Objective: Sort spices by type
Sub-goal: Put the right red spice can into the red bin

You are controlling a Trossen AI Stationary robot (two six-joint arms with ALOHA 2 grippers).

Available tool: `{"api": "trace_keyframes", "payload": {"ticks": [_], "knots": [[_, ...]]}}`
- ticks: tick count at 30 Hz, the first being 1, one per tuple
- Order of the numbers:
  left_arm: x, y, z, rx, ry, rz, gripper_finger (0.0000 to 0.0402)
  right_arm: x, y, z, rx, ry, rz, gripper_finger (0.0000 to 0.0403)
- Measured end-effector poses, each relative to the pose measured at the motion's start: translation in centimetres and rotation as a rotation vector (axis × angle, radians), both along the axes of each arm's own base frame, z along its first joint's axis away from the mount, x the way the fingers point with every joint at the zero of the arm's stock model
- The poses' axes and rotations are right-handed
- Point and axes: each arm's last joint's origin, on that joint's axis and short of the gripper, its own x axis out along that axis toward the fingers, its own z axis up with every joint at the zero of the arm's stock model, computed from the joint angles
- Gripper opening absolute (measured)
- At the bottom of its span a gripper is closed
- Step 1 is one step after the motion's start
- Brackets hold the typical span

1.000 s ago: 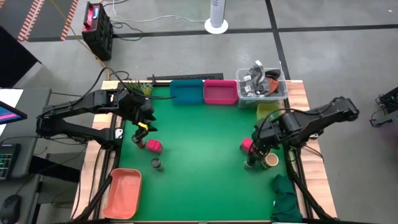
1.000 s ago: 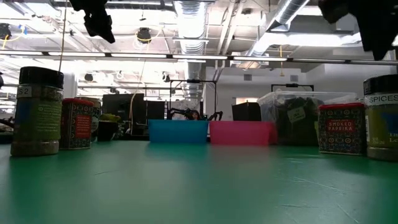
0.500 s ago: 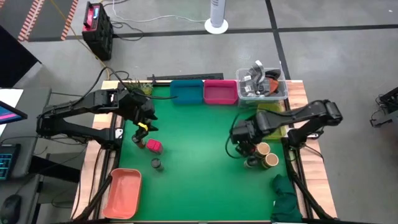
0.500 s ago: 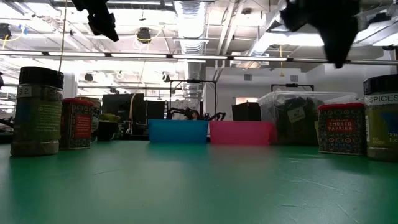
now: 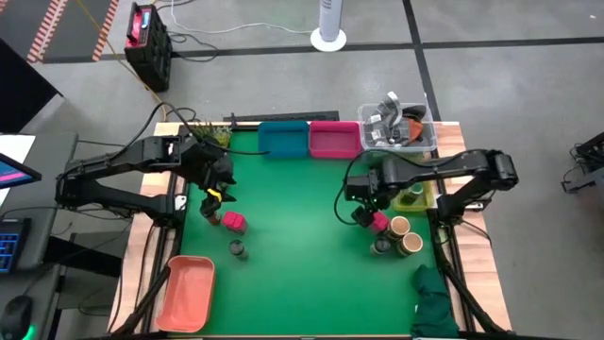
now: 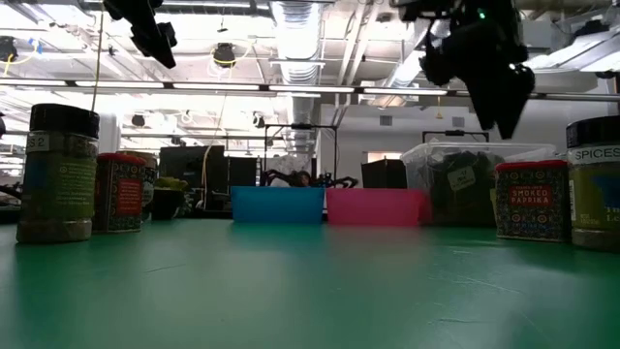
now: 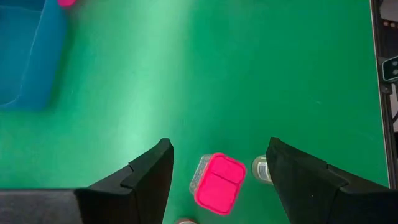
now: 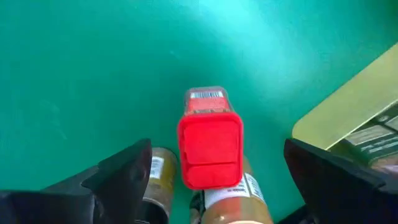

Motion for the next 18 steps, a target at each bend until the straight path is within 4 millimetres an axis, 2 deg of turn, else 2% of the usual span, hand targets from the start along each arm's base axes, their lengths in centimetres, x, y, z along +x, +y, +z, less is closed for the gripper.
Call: {"api": "trace_keyframes", "payload": {"ticks": [7,10,18], "knots": [[0.0,0.0,0.0,0.008,0.000,-0.009,0.0244,-1.0,1.3,-2.6,0.016,0.066,0.006,0.0397],[0.0,0.0,0.0,0.012,0.000,-0.012,0.0244,-0.9,1.8,-3.5,0.018,0.040,0.016,0.0396],[0.0,0.0,0.0,0.027,0.000,-0.028,0.0244,-1.3,1.6,-6.3,0.043,0.019,-0.001,0.0372]]}}
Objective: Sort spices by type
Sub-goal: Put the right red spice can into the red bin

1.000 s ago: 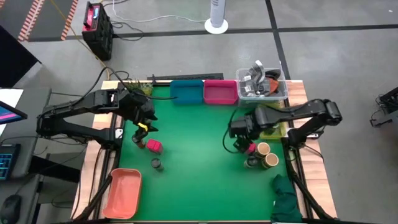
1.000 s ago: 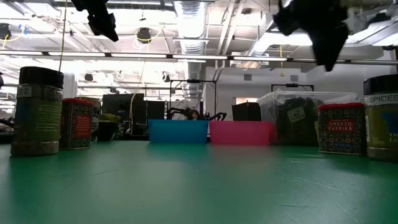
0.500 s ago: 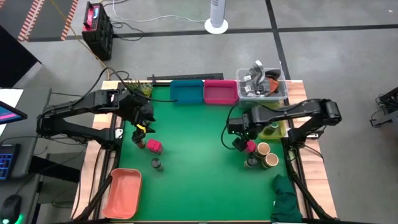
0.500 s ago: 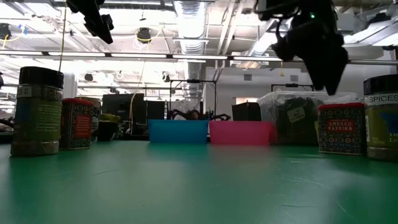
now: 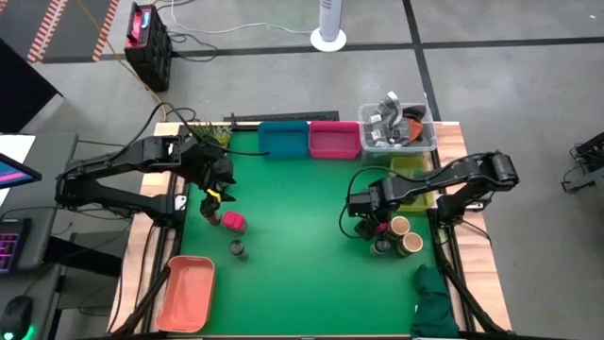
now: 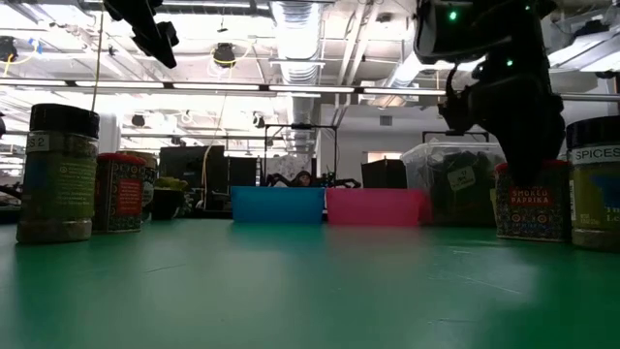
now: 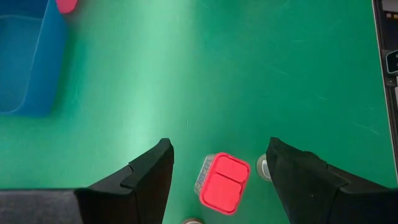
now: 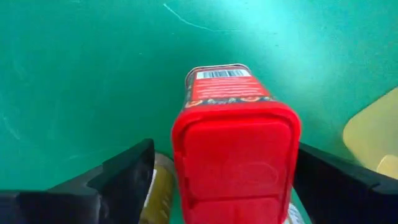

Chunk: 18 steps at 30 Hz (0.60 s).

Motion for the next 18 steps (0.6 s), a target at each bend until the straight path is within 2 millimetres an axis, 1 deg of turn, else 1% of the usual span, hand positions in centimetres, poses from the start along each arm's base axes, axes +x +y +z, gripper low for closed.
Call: {"api": "trace_keyframes", "payload": {"ticks": [3,9,10,14,18], "knots": [[0.0,0.0,0.0,0.001,0.000,0.001,0.0244,0.0,0.0,0.0,-0.001,-0.005,0.008,0.0341],[0.0,0.1,0.0,0.024,0.004,0.018,0.0244,0.0,-0.2,0.0,-0.001,-0.007,0.052,0.0247],[0.0,0.1,0.0,0.024,0.004,0.019,0.0244,0.0,-0.3,0.0,-0.001,-0.007,0.050,0.0242],[0.0,0.1,0.0,0.016,0.004,0.028,0.0244,0.3,-0.6,0.4,0.000,-0.021,0.046,0.0242],[0.0,0.1,0.0,0.015,0.004,0.029,0.0244,1.1,-1.3,1.9,0.001,-0.055,0.038,0.0242]]}}
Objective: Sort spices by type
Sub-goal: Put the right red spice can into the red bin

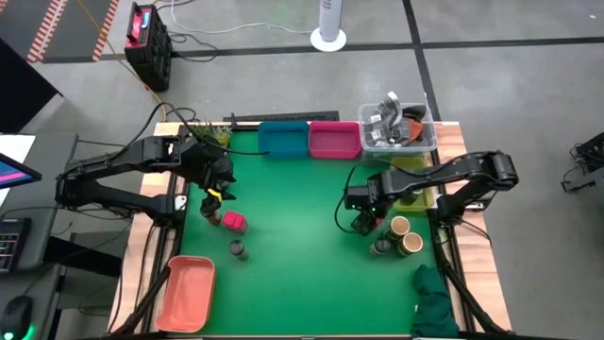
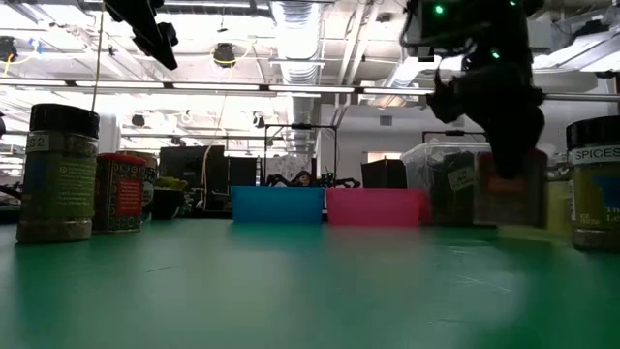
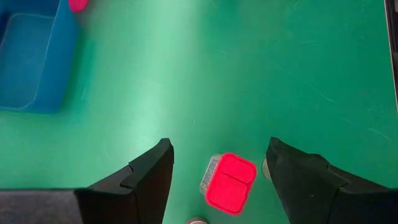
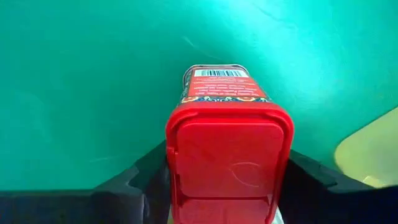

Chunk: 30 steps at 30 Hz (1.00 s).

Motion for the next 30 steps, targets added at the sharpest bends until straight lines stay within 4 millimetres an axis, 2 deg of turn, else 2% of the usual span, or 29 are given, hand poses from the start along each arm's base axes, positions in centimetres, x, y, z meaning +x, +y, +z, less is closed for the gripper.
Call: {"api": "trace_keyframes", "payload": {"ticks": [4,9,15,19,25,30], "knots": [[0.0,0.0,0.0,0.007,0.000,0.008,0.0244,0.9,-1.1,2.6,-0.018,-0.049,-0.036,0.0242],[0.0,0.1,0.0,0.014,-0.002,0.013,0.0244,2.5,-2.7,6.3,-0.088,-0.202,-0.091,0.0245],[0.0,0.1,0.0,0.016,-0.002,0.012,0.0244,3.5,-5.9,9.8,-0.170,-0.368,-0.210,0.0246],[0.0,0.1,0.0,0.029,0.000,-0.004,0.0244,4.9,-7.4,10.8,-0.196,-0.342,-0.210,0.0247],[-0.1,0.0,0.0,0.014,0.007,0.011,0.0244,9.5,-9.1,11.7,-0.211,-0.317,-0.166,0.0248],[-0.4,0.0,0.2,-0.039,-0.011,0.091,0.0244,11.8,-12.9,12.4,-0.257,-0.328,-0.314,0.0248]]}}
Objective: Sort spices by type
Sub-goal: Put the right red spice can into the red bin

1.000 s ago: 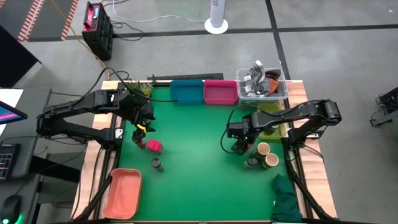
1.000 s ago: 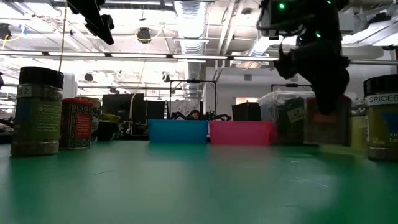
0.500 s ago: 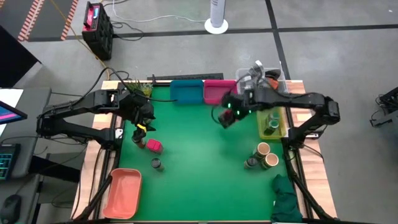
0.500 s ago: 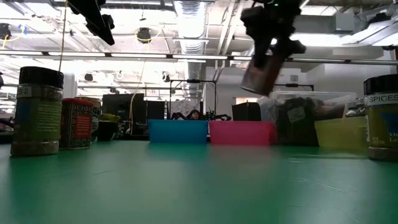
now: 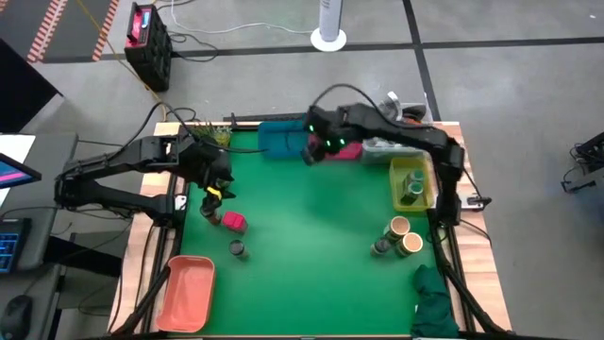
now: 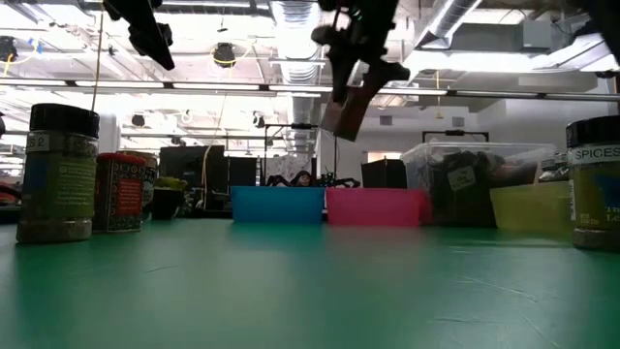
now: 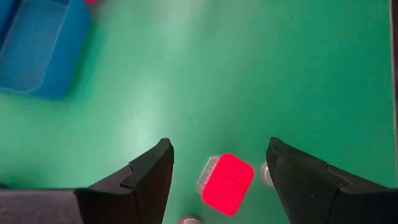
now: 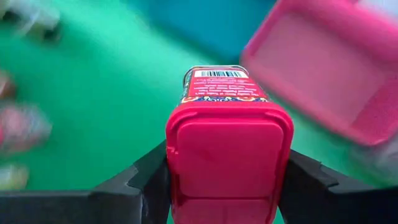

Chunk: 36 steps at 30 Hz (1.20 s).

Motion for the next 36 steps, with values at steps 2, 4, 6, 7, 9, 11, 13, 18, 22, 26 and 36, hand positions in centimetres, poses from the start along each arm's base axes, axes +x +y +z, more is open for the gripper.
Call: {"api": "trace_keyframes", "payload": {"ticks": [2,4,6,7,9,11,13,18,22,26,36], "knots": [[-0.2,0.0,0.1,0.002,-0.006,0.029,0.0244,0.4,-1.6,0.0,-0.004,-0.003,-0.068,0.0248],[-0.4,0.1,0.3,0.034,-0.013,0.061,0.0244,1.1,-3.2,0.0,-0.019,-0.034,-0.118,0.0248],[-0.8,0.2,0.5,0.068,-0.021,0.088,0.0244,1.6,-4.4,-0.2,-0.029,-0.046,-0.147,0.0248],[-1.0,0.2,0.6,0.082,-0.030,0.099,0.0244,1.8,-5.0,-0.3,-0.032,-0.044,-0.162,0.0248],[-1.4,0.1,0.8,0.090,-0.075,0.103,0.0244,2.2,-6.0,-0.7,-0.030,-0.042,-0.195,0.0248],[-1.9,0.0,0.6,0.082,-0.126,0.117,0.0244,2.4,-7.2,-1.4,-0.021,-0.031,-0.229,0.0248],[-2.5,-0.2,-0.1,0.068,-0.172,0.132,0.0244,2.3,-8.2,-2.2,-0.010,-0.005,-0.259,0.0249],[-3.7,-0.3,-1.6,0.110,-0.228,0.175,0.0244,2.0,-10.5,-4.1,0.019,0.045,-0.330,0.0249],[-4.1,-0.3,-1.5,0.137,-0.244,0.184,0.0244,1.7,-11.6,-5.3,0.050,0.081,-0.366,0.0249],[-4.2,-0.3,-1.5,0.142,-0.245,0.179,0.0244,1.6,-12.2,-6.1,0.095,0.095,-0.368,0.0249],[-4.2,-0.3,-1.5,0.146,-0.245,0.161,0.0244,1.3,-12.7,-6.3,0.139,0.078,-0.361,0.0249]]}}
